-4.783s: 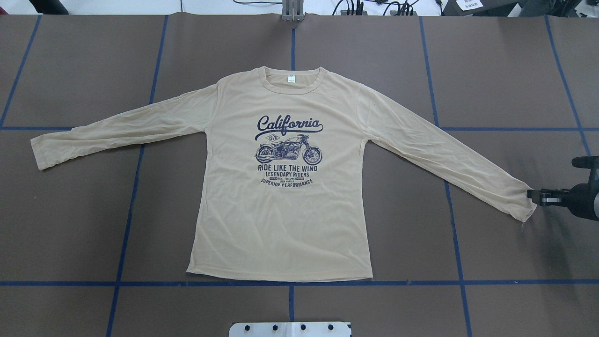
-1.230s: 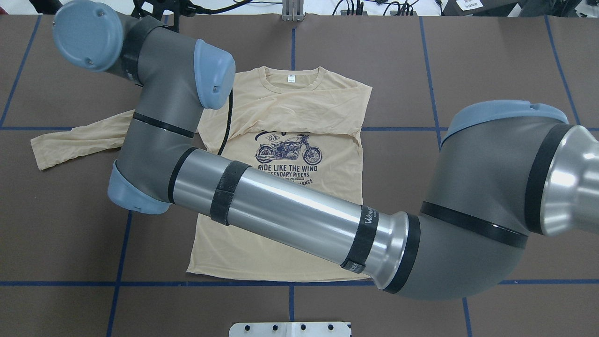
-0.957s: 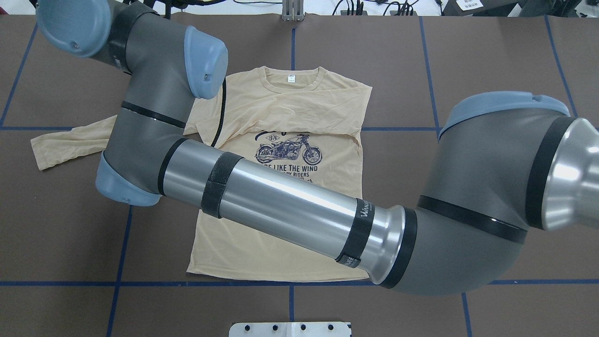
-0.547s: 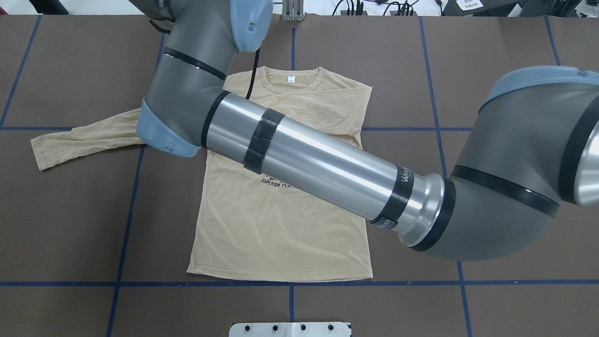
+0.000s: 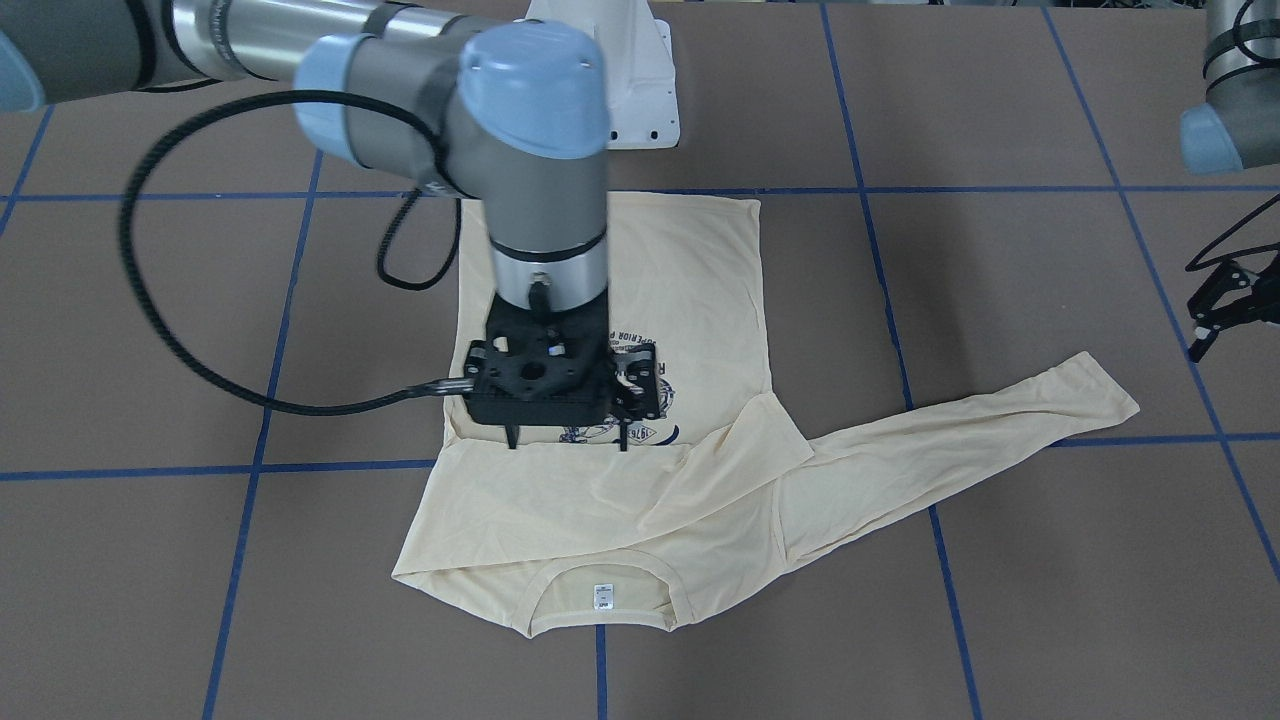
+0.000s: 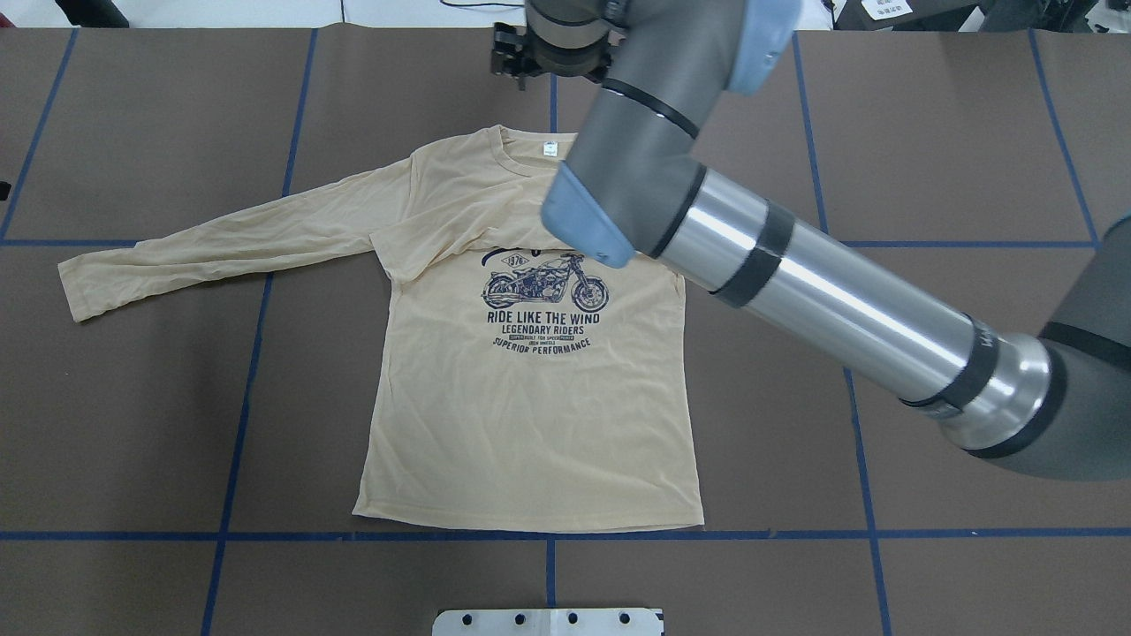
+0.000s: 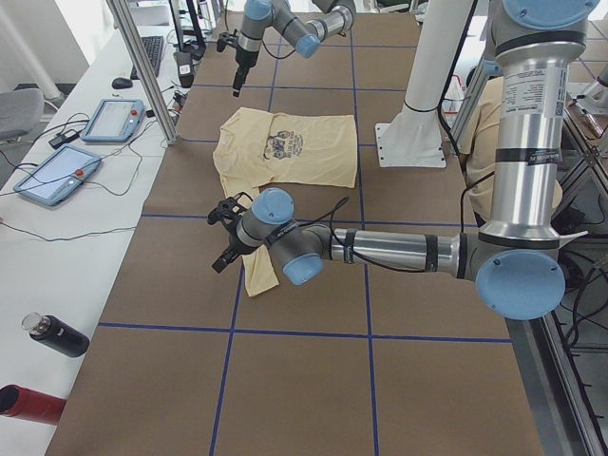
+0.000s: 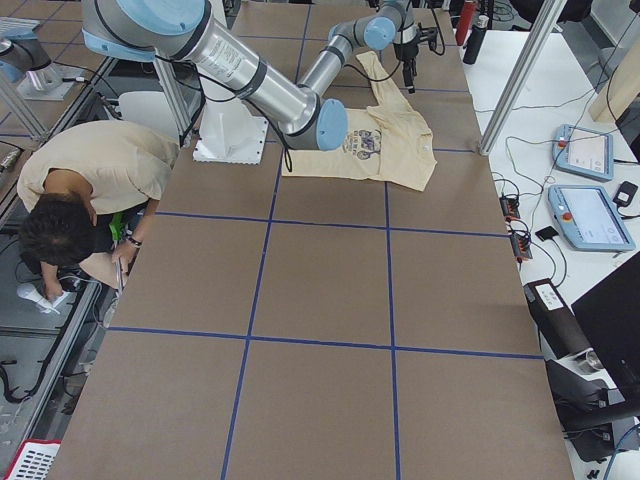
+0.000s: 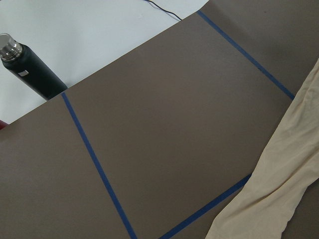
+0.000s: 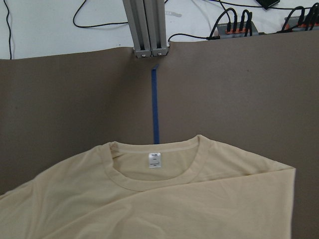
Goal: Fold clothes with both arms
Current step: 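Release the sleeve and withdraw the right gripper while the left gripper approaches the other cuff, then grasp the other sleeve cuff with the left gripper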
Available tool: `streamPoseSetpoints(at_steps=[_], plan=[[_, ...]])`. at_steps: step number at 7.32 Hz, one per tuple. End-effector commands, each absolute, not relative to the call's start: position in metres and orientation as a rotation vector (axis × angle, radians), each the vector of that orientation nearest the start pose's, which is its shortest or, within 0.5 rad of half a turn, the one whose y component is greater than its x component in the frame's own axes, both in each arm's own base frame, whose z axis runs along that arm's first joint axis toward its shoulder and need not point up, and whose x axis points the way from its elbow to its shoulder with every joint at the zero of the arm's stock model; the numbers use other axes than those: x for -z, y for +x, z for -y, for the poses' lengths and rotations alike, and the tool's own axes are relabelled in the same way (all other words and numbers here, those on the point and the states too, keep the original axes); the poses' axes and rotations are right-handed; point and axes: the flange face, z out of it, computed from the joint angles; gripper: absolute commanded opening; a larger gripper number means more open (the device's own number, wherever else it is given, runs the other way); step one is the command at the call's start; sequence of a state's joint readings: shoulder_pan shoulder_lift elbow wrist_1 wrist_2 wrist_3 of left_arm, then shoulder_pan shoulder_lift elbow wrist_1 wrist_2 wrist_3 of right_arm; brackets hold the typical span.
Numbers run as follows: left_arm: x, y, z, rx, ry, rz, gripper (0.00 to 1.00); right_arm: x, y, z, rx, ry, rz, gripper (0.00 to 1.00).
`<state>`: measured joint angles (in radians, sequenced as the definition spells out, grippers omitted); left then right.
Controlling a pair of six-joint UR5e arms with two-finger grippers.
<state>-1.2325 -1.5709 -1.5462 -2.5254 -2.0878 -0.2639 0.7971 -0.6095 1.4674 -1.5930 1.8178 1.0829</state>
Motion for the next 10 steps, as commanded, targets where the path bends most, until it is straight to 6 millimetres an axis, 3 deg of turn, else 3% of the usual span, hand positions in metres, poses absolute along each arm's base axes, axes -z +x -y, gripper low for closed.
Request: streamPoseSetpoints(at_steps=[1, 3, 5, 6, 7, 10], plan=[[-0.586, 0.138, 0.507, -0.306, 0.698, -0.726, 1.0, -0.224, -0.309, 0.56, -0.004, 0.355, 0.797, 1.0], [-0.599, 0.151, 0.497, -0.32, 0.68, -0.709, 1.0, -0.327, -0.203, 0.518, 0.088, 0.329, 0.736, 1.0], [-0.626, 0.157, 0.472, -0.341, 0.679, -0.698, 1.0, -0.409, -0.12, 0.494, 0.153, 0.346, 0.747, 1.0], [-0.643, 0.155, 0.46, -0.342, 0.68, -0.687, 1.0, -0.428, -0.099, 0.483, 0.149, 0.339, 0.762, 1.0], [-0.653, 0.164, 0.458, -0.351, 0.672, -0.67, 0.97, -0.434, -0.098, 0.481, 0.152, 0.333, 0.757, 1.0], [-0.649, 0.193, 0.446, -0.374, 0.662, -0.713, 0.92, -0.435, -0.098, 0.48, 0.151, 0.332, 0.756, 1.0]])
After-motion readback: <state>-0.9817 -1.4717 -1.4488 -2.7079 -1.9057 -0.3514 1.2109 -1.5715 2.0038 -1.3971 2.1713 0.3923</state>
